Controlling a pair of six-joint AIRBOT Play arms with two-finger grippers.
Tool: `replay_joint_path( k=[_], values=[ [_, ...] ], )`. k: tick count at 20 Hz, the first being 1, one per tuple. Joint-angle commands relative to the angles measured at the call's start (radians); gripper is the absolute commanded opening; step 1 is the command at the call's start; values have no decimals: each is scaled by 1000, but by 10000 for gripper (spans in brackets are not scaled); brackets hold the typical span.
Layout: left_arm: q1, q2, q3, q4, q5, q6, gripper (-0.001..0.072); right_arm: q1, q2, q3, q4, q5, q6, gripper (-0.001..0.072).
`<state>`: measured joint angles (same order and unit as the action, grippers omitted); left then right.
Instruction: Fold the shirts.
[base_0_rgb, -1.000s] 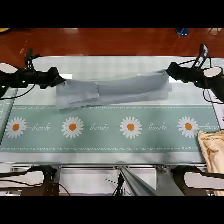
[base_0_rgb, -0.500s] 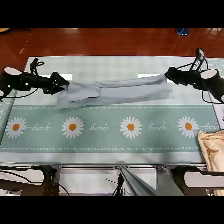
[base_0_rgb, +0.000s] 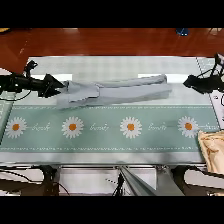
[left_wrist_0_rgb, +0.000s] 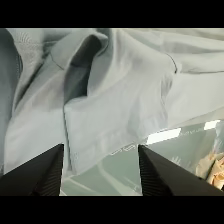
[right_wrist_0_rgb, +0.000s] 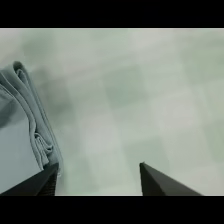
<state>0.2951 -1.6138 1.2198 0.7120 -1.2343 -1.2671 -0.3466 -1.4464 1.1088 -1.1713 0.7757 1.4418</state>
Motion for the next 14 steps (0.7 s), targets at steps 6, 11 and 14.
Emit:
replay_joint_path(
  k=[6, 11, 14],
  values=[
    [-5, 1, 1, -124, -24, 56, 528, 31, -179, 1, 419, 88, -69, 589],
    [-5, 1, 1, -208, -24, 79, 519, 158, -212, 1, 468, -63, -67, 402],
    [-5, 1, 1, -209, -42, 79, 130, 170, -199, 14, 488, -75, -82, 28]
  ],
)
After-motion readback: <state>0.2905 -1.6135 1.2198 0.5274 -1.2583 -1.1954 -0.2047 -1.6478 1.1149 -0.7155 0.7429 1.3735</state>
